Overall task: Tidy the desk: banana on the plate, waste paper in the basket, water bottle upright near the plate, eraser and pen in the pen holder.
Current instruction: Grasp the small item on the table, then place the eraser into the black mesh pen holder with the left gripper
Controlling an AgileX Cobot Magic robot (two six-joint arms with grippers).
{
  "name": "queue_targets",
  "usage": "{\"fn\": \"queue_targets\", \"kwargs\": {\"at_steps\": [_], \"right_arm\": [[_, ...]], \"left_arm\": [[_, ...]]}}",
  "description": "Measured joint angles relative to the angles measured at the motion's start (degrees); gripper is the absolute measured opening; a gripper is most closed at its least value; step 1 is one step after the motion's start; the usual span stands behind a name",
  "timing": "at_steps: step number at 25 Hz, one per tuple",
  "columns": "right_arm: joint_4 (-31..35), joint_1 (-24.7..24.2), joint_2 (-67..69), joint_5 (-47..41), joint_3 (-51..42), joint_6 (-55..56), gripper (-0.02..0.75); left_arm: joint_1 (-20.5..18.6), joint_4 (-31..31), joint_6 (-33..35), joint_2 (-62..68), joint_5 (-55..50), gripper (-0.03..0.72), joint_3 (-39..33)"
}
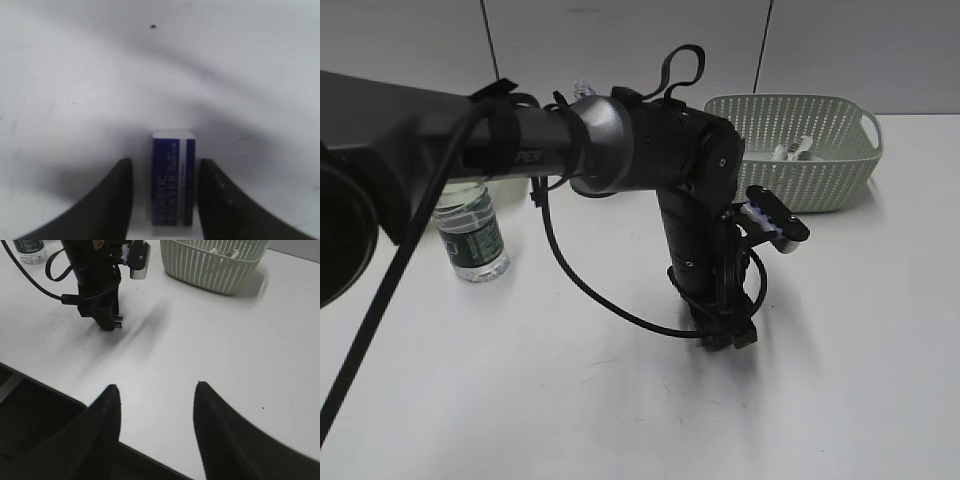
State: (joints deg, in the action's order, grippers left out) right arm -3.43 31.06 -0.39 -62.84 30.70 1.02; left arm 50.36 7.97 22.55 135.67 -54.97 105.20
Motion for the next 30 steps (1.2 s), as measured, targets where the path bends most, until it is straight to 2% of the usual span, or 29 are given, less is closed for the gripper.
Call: {"fn": "queue_targets", "kwargs": {"at_steps": [3,4,10,16,22,30], "right_arm": [[0.0,0.0,0.0,0.0,0.0,0.0,0.385],[0.0,0.0,0.0,0.0,0.0,0.0,0.385],[0.0,0.0,0.0,0.0,0.0,0.0,0.385],[0.0,0.0,0.0,0.0,0.0,0.0,0.385],[0.0,0.0,0.0,0.0,0.0,0.0,0.385],[0.0,0.0,0.0,0.0,0.0,0.0,0.385]], "left_arm": [[-0.1,-1.1,-0.1,0.2,0.3,0.200,0.3],[-0.1,-1.2,-0.1,0.2,0.3,0.170,0.4],[0.0,-1.2,-0.2,-1.6,-0.4,0.175,0.2],[-0.6,-6.8,-4.3,-11.2,0.7,0.175,0.0],[-7.1,-8.0,-7.5,-18.7,8.6,0.175,0.0],[-16.8,-6.2,-7.7,-18.1,18.9,0.175,-0.1]]}}
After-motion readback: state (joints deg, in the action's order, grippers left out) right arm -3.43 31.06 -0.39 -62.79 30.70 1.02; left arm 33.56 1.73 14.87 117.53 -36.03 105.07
